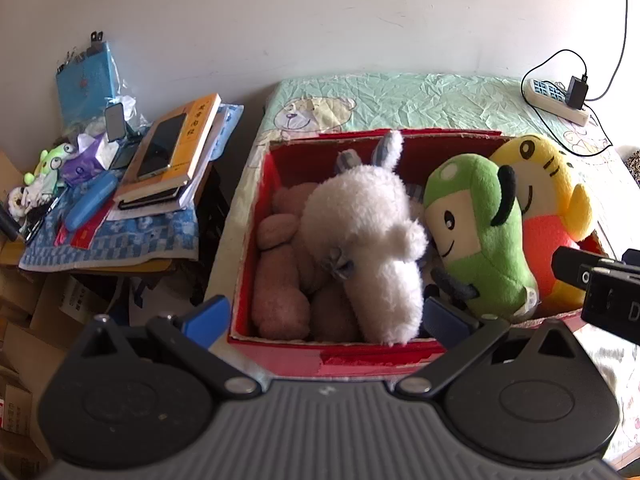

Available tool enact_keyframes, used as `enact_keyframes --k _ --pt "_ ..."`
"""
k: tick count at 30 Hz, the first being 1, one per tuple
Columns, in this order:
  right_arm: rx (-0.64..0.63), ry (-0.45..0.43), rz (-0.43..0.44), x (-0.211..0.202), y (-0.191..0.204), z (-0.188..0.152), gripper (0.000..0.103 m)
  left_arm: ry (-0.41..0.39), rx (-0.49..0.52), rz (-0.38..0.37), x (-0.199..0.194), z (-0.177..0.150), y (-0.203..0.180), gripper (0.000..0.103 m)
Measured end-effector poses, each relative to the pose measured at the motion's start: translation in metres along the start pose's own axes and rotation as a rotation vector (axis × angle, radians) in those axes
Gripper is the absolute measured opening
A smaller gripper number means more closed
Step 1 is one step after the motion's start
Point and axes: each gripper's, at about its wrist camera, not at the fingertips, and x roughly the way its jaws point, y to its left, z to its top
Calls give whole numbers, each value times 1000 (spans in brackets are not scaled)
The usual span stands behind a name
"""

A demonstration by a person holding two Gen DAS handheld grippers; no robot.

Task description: Organize objects

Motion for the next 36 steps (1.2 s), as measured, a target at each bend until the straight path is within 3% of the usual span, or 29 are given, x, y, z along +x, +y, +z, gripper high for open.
enact_keyframes --k 36 --pt "13 42 33 22 2 10 74 13 -4 -13 19 12 0 103"
